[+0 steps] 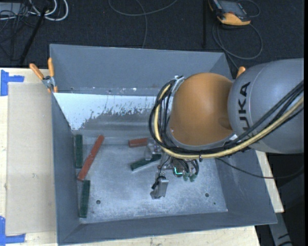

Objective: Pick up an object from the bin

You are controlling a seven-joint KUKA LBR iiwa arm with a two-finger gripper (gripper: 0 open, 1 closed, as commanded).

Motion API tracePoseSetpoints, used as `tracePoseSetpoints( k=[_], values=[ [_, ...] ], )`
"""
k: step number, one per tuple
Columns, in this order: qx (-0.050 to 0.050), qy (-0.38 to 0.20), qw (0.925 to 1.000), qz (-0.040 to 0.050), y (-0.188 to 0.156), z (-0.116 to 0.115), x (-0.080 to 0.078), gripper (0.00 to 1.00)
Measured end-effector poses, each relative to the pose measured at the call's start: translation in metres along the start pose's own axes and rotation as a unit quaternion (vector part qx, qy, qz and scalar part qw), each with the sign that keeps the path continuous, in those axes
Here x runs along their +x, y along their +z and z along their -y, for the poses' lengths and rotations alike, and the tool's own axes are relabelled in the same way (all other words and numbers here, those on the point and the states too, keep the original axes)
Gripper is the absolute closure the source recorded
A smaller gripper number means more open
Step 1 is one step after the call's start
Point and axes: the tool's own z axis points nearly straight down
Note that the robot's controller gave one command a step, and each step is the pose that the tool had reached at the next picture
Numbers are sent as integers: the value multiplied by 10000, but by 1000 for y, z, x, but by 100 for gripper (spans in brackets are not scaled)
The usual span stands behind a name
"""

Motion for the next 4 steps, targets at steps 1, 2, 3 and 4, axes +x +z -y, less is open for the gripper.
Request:
tracePoseSetpoints(
  k=[1,2,3,4],
  values=[
    [2,-336,9994,25,122,-8,-69,0],
    [14,-777,9970,35,132,66,-68,0],
    [-3,-788,9969,41,131,61,-68,100],
    [2,-2204,9754,90,8,-4,-108,100]
  ],
)
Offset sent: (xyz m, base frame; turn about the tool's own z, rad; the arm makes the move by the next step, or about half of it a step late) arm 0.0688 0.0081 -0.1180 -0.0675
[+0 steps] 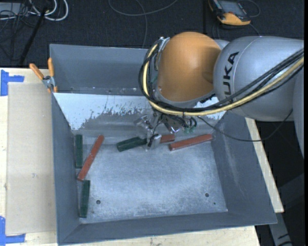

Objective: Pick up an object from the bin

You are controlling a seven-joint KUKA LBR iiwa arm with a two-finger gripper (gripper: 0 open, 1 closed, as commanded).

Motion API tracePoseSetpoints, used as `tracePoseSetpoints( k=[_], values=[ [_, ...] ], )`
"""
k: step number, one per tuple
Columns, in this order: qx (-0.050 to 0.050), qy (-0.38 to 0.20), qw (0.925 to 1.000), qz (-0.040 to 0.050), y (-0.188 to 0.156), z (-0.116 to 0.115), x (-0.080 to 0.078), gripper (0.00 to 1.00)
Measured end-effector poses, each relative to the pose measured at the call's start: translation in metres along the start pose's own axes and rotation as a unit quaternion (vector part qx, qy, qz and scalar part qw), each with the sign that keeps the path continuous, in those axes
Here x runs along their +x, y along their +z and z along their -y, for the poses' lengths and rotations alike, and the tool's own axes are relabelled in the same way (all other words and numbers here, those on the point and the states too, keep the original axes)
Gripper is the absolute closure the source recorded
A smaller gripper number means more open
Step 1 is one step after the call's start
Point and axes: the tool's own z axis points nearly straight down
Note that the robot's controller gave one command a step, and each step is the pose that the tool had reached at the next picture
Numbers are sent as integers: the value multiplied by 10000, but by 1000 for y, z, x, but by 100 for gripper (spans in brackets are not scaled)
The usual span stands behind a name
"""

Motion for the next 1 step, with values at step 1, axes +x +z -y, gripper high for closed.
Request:
tracePoseSetpoints(
  k=[1],
  values=[
    [12,-350,9994,10,-126,6,8,100]
  ],
)
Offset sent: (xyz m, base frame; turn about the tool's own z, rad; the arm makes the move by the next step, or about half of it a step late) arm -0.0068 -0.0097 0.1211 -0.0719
